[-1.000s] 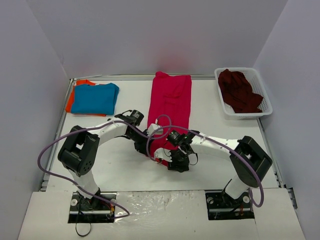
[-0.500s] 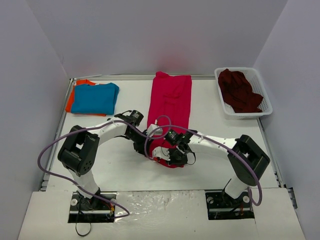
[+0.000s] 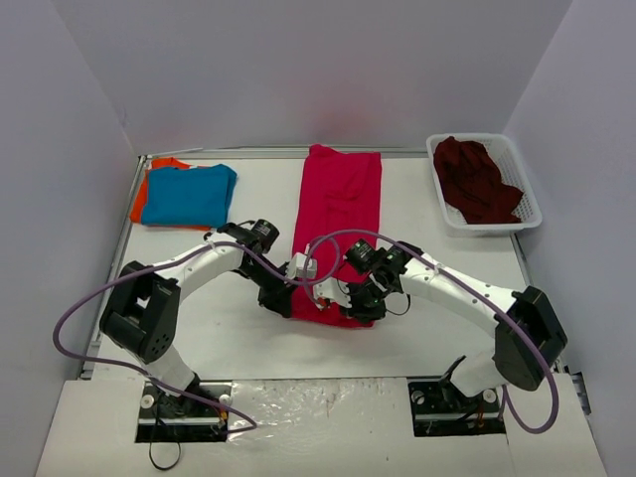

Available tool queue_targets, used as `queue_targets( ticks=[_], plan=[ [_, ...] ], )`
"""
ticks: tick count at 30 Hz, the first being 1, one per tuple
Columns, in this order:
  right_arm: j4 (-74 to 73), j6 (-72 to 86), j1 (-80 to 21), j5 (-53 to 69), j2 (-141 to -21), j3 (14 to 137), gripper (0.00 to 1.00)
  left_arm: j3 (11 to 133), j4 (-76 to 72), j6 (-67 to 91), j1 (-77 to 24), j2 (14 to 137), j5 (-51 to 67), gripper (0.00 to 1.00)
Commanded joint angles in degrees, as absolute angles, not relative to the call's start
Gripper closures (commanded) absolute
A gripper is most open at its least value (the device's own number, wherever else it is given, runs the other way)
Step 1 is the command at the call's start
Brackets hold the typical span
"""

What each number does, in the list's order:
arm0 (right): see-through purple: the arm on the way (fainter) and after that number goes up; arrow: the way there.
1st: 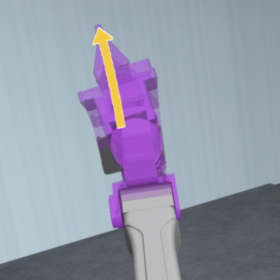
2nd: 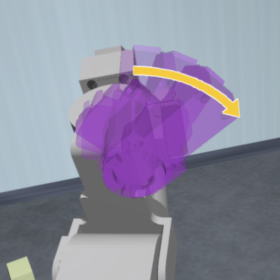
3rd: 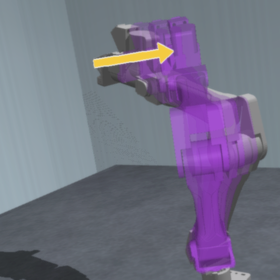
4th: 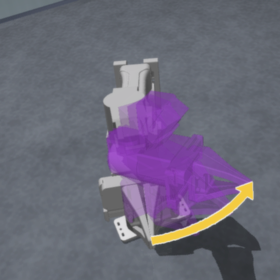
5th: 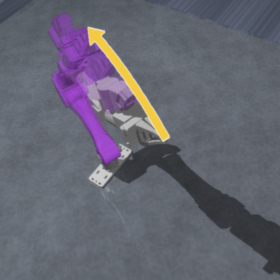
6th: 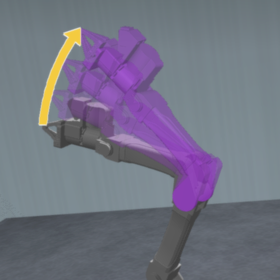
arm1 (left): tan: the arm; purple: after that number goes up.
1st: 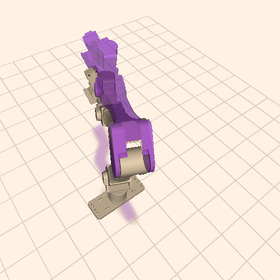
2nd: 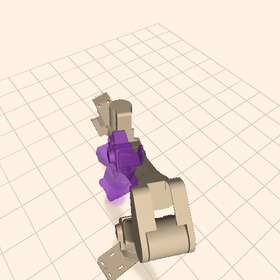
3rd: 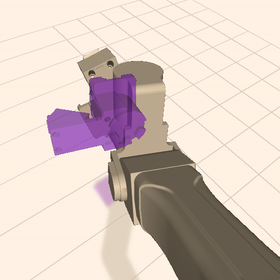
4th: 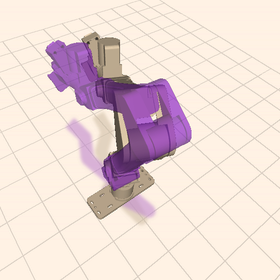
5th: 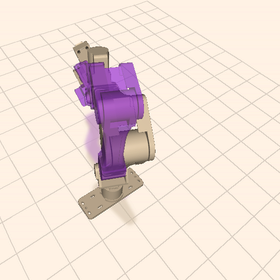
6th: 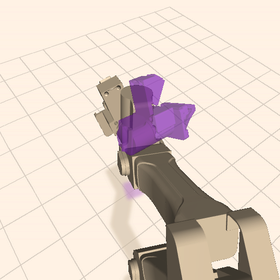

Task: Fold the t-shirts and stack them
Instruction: Grab the bottom of the folded rectangular tshirt with both arms, then fold the folded rectangular tshirt in 1/3 of the way

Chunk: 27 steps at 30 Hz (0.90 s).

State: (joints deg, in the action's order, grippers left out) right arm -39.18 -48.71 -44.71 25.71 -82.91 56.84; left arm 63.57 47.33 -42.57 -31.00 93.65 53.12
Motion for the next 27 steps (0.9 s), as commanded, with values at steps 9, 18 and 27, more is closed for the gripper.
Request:
queue_targets(
  ticks=[9, 18, 27],
  plan=[
    [-54.31, -53.44, -41.75, 30.41, -76.20, 62.14, 1.00, 68.38, 66.44, -61.70, -31.03, 91.23, 60.82, 0.97],
    [-55.55, -54.32, -40.69, 31.47, -77.43, 64.25, 1.00, 69.52, 68.03, -62.06, -30.94, 89.47, 60.91, 0.98],
    [-53.00, -54.14, -40.08, 28.83, -81.21, 66.09, 1.00, 74.26, 58.28, -48.78, -30.94, 91.23, 53.36, 0.98]
  ],
)
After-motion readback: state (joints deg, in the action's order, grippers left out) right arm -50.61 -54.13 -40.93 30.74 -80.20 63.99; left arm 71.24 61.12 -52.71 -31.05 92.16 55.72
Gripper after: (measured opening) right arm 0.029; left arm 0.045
